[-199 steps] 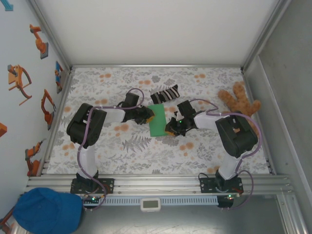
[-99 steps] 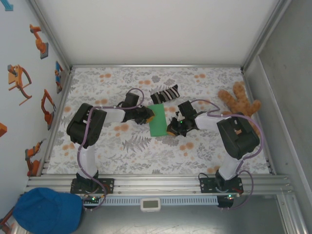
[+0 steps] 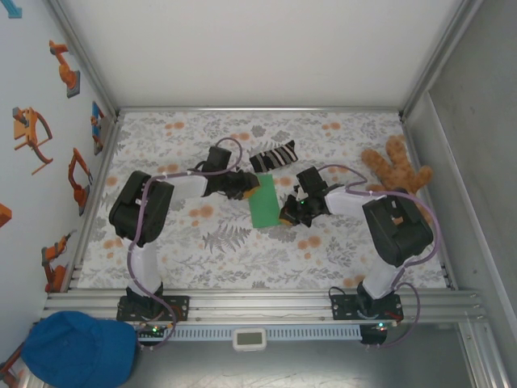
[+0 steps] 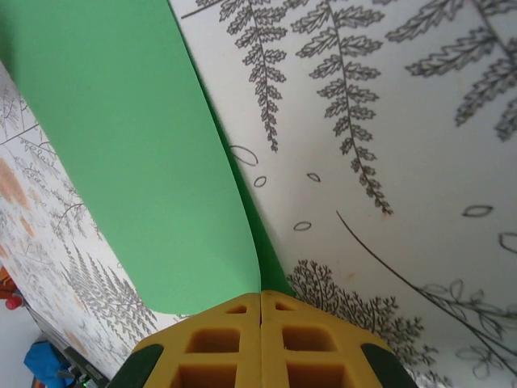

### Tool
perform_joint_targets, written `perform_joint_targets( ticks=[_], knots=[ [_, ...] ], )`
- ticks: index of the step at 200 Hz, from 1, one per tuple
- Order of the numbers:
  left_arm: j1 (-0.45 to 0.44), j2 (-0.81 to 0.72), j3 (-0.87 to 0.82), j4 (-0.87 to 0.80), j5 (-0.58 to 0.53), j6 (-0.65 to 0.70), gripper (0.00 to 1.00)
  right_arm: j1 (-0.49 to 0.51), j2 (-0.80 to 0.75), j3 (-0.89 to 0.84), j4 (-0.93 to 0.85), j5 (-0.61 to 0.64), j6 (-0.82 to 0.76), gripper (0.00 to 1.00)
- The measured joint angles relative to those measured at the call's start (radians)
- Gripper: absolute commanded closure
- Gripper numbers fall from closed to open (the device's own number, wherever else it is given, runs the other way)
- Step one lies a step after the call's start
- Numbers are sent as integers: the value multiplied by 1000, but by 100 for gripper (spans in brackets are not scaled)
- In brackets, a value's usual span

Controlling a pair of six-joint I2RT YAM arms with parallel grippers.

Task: Fold a paper plane with a square sheet of paper (pick it up from the middle)
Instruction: First fold the square sheet of paper in half at the center of the table, then fold the triangle a second time at the center of the table.

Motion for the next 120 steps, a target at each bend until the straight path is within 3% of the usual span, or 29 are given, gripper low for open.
perform_joint_targets(
  ticks=[120],
  knots=[
    [-3, 84, 37, -56, 29, 22, 71, -1, -30, 70, -78, -8, -47, 100]
  ],
)
